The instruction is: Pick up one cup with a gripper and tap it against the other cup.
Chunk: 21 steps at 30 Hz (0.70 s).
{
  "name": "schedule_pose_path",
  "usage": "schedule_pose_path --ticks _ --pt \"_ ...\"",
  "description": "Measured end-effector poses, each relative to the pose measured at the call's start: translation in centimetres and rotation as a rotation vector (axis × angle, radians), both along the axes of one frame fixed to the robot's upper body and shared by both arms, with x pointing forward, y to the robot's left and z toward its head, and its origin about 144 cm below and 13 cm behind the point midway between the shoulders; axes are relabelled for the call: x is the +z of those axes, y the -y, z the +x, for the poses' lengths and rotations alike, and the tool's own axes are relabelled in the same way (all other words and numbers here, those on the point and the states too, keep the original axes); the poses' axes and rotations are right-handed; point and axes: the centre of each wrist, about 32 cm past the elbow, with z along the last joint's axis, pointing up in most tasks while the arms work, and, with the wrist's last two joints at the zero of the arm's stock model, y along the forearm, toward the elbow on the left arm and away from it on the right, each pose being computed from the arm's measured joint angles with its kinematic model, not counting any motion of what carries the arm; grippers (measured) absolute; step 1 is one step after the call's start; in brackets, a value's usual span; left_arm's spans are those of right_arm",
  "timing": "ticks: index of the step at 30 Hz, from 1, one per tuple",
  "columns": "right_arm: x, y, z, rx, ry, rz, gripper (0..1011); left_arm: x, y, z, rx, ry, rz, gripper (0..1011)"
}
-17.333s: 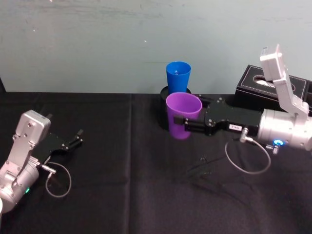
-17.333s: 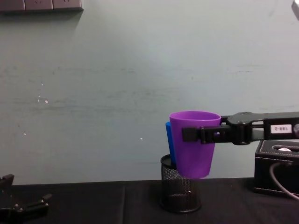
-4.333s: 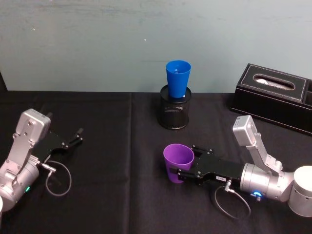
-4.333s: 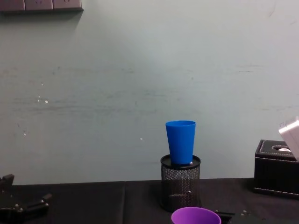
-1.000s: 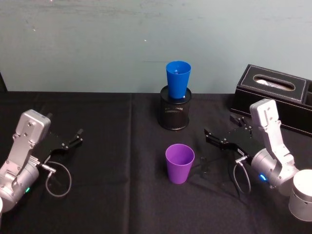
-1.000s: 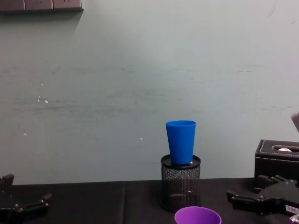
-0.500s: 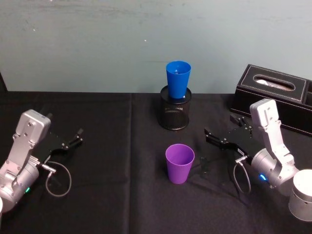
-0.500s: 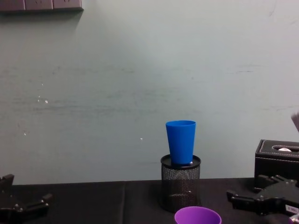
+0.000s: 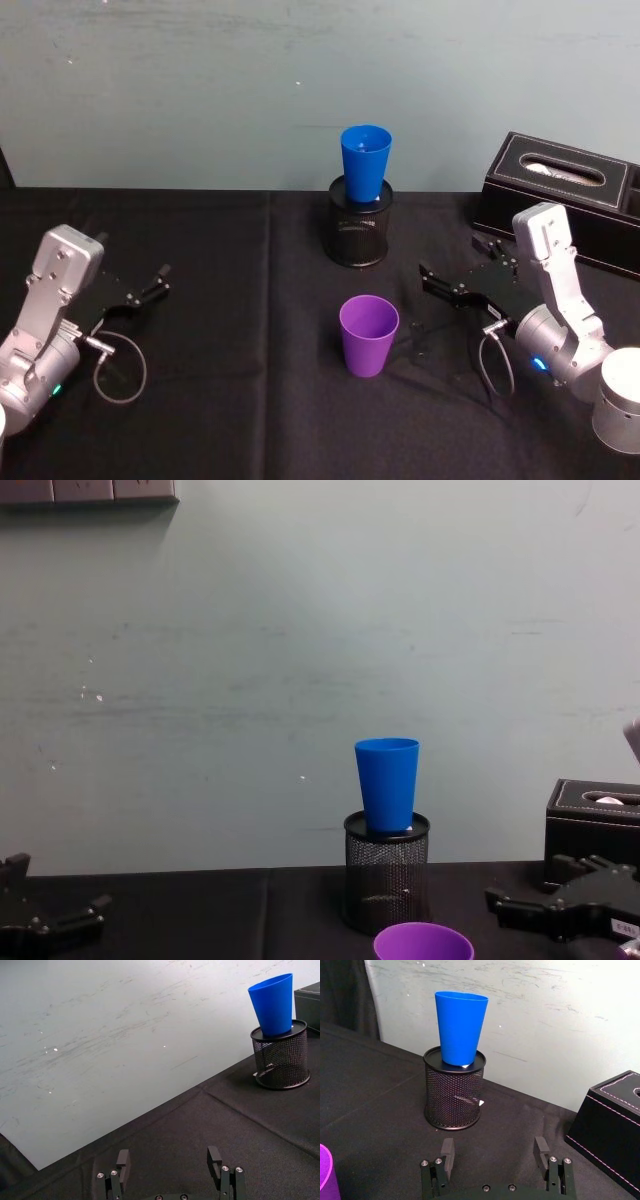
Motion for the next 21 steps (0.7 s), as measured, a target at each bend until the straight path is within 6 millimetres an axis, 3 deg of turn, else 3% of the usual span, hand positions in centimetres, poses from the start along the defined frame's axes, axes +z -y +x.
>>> schedule_pose_path --ticks 21 --pt "0.0 0.0 0.0 0.0 0.0 0.0 1003 0.0 0.0 0.0 0.0 0.0 0.0 1011"
